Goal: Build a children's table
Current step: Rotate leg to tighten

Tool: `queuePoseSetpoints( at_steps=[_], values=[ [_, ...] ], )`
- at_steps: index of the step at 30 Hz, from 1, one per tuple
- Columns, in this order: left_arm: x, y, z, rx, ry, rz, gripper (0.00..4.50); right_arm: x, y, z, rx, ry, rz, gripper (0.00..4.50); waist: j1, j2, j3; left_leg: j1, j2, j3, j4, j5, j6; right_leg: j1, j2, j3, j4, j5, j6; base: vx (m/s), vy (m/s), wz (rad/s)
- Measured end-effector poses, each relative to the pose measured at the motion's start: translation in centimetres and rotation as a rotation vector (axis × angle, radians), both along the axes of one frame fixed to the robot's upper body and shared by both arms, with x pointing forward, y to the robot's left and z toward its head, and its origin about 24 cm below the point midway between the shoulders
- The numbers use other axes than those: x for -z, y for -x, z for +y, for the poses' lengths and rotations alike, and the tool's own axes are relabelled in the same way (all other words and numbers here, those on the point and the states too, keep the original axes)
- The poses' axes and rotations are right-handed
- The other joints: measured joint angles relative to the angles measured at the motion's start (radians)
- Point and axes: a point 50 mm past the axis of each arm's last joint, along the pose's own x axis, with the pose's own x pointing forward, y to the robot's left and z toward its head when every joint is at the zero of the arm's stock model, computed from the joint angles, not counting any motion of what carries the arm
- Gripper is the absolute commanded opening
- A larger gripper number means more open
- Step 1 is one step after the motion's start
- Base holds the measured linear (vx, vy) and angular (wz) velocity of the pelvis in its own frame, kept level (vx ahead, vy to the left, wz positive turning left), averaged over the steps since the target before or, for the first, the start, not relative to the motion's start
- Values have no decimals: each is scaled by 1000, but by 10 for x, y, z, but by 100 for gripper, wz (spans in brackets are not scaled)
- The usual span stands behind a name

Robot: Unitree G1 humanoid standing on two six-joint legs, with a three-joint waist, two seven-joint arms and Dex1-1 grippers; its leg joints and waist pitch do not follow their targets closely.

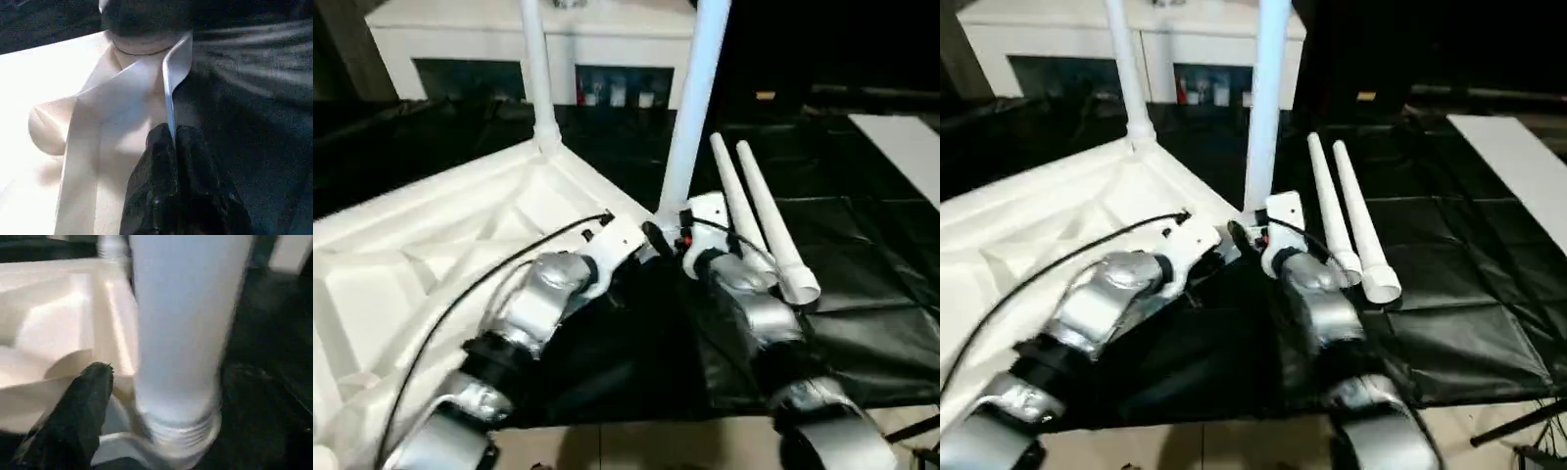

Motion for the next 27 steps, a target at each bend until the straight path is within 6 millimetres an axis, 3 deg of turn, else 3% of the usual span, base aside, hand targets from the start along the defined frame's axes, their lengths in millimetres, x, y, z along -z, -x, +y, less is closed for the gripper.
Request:
queuePoseSetpoints(
  at_steps=[4,8,13,22,26,27],
  values=[
    [-1,9,16,83,-28,25,0,-13,9,-21,-175,78,-35,421,6,0,0,2,0,1,-1,-3,-4,2,0,0,-1,-1,0,0,0,0],
    [-1,26,38,247,-35,78,0,-3,32,-49,-380,161,43,421,7,1,0,4,0,1,-1,-4,-5,4,0,0,-2,-1,0,0,0,0],
    [-3,41,46,387,-26,176,0,3,50,-44,-602,138,118,421,10,3,1,5,0,1,0,-4,-5,5,0,1,0,-1,0,0,0,0],
    [-3,43,43,431,-27,186,0,9,50,-33,-681,155,154,421,21,2,0,5,0,1,1,-3,-6,6,-1,1,0,-1,0,0,0,0],
    [-3,43,43,431,-27,185,0,10,49,-33,-679,153,159,406,23,2,0,5,0,1,1,-3,-6,6,-1,1,0,-1,0,0,0,0],
    [-3,43,43,431,-27,185,0,10,49,-33,-678,148,161,377,23,2,0,5,0,1,1,-3,-6,6,-1,1,0,-1,0,0,0,0]
  ],
)
